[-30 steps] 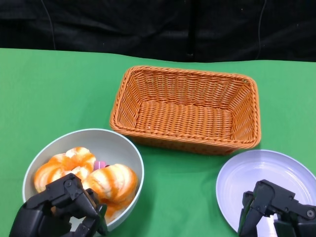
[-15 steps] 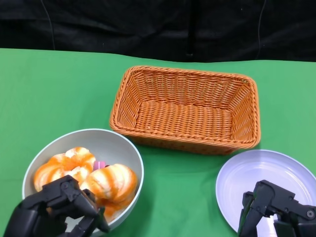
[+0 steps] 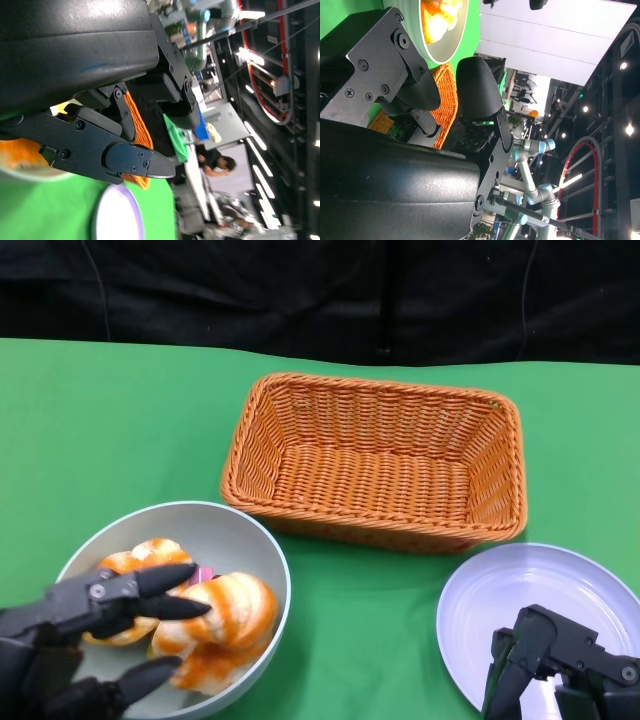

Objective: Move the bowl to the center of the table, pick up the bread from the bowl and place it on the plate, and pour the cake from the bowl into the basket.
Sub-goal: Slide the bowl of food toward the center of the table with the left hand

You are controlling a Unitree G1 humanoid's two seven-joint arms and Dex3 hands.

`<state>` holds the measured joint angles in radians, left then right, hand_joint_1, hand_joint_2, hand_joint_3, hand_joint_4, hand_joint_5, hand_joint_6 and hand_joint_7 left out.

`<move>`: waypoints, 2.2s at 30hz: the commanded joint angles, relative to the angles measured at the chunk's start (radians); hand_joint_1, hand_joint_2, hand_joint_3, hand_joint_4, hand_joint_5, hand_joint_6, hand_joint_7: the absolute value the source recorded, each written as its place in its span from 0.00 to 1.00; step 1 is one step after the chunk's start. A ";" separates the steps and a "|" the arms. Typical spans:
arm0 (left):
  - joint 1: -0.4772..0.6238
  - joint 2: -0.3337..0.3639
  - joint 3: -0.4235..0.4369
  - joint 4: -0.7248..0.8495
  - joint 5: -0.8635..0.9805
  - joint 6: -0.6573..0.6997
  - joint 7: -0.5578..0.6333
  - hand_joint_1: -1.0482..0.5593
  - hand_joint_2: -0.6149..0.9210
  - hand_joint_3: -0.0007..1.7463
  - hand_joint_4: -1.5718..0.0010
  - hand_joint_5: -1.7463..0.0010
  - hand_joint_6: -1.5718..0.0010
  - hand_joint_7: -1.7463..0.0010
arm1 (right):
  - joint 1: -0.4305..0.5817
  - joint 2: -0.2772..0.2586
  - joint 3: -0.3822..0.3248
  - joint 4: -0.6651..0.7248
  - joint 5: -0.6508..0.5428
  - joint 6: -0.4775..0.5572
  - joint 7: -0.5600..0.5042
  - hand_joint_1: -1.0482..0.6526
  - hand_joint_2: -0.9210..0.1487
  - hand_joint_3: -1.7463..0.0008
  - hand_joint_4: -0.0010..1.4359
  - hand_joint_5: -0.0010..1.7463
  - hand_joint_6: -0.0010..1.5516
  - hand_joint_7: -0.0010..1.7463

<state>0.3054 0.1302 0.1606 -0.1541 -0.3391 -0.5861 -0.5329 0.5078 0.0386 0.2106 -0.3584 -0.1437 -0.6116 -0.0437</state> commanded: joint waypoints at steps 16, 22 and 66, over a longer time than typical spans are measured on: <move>-0.105 0.100 0.235 0.217 0.226 -0.112 0.247 0.28 1.00 0.19 0.77 0.98 0.83 1.00 | 0.034 -0.004 0.015 -0.018 -0.010 -0.005 -0.010 0.77 0.61 0.00 0.75 1.00 0.55 1.00; -0.120 0.139 0.240 0.290 0.316 -0.098 0.314 0.28 1.00 0.22 0.84 1.00 0.83 1.00 | 0.035 -0.007 0.012 -0.019 -0.016 -0.005 -0.012 0.76 0.62 0.00 0.75 1.00 0.55 1.00; -0.171 0.227 0.091 -0.169 -0.170 1.447 0.116 0.21 1.00 0.26 0.99 1.00 0.99 0.99 | 0.030 -0.008 0.015 -0.035 -0.016 -0.002 -0.009 0.70 0.66 0.00 0.74 1.00 0.54 1.00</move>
<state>0.1291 0.3592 0.2584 -0.2990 -0.5011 0.8425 -0.4302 0.5338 0.0355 0.2168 -0.3742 -0.1441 -0.6065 -0.0544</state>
